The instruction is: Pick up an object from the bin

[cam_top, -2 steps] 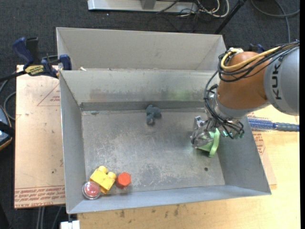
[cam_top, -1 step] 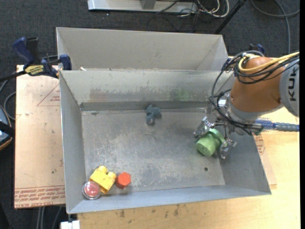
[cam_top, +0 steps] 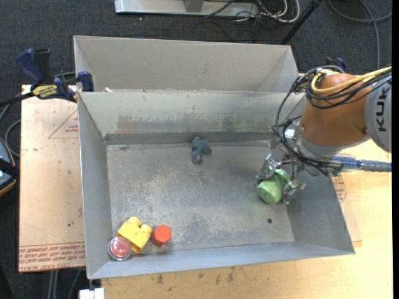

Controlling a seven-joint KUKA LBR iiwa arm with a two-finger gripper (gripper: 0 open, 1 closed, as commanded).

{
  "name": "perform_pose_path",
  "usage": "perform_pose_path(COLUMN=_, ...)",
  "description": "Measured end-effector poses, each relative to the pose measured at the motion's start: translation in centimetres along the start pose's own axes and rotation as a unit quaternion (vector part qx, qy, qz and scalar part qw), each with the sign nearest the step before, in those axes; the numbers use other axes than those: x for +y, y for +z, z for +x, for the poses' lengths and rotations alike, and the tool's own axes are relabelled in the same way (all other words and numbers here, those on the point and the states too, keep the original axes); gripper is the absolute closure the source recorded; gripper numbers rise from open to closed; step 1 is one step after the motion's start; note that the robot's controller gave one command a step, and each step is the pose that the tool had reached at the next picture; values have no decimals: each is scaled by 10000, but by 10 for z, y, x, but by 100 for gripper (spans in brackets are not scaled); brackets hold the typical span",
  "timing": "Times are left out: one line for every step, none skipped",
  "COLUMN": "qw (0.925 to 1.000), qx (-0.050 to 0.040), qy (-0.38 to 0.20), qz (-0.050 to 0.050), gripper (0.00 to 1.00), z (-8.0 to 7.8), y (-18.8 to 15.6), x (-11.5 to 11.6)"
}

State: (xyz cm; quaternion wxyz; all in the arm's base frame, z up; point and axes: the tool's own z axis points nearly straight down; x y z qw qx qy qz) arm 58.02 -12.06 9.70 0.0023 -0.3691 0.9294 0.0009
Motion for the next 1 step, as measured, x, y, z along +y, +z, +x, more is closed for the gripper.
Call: perform_pose_path(qw=10000, qx=-14, qy=-36, qz=41, gripper=100, z=-2, y=-152, x=17)
